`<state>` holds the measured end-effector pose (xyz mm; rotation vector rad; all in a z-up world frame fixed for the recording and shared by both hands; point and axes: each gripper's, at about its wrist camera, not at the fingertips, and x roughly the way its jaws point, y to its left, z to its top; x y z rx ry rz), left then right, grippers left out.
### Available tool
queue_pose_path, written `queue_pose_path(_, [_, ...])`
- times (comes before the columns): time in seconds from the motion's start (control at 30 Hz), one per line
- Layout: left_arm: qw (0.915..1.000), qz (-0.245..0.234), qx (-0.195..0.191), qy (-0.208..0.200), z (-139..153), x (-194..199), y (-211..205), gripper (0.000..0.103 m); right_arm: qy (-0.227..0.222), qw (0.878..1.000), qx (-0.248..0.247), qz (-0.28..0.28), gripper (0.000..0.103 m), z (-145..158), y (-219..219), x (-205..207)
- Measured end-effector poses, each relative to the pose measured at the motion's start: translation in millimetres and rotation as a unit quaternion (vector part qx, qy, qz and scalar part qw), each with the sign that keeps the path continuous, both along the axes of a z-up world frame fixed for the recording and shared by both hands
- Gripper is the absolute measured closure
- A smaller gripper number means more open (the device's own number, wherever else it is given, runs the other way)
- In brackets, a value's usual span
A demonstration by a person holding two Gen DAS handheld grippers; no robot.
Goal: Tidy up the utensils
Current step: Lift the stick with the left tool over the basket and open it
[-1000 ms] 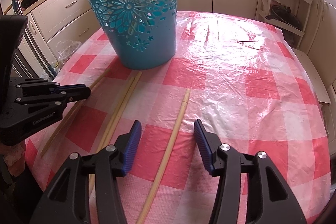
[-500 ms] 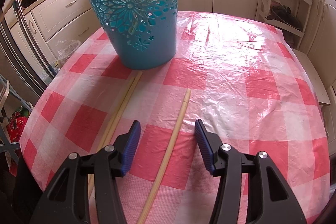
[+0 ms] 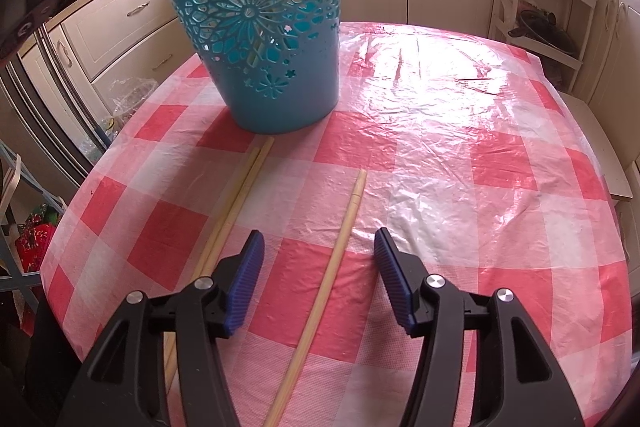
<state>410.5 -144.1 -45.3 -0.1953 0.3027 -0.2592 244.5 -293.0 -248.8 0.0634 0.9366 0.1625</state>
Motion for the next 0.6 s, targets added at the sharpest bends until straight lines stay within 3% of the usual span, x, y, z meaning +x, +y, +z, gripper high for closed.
queue_pose_path(0.17, [0.9997, -0.003, 0.019, 0.015, -24.6, 11.8, -18.0, 0.098, 0.0, 1.0, 0.006, 0.002, 0.045, -0.2, -1.0, 0.7])
queue_pose_path(0.5, [0.9946, -0.017, 0.098, 0.032, -59.5, -10.7, -35.0, 0.097, 0.001, 1.0, 0.008, 0.004, 0.044, -0.1, -2.2, 2.2])
queue_pose_path(0.6, [0.9923, -0.018, 0.118, 0.034, -64.6, -24.7, -34.2, 0.088, 0.0, 1.0, 0.007, 0.004, 0.044, -0.2, -1.2, 2.1])
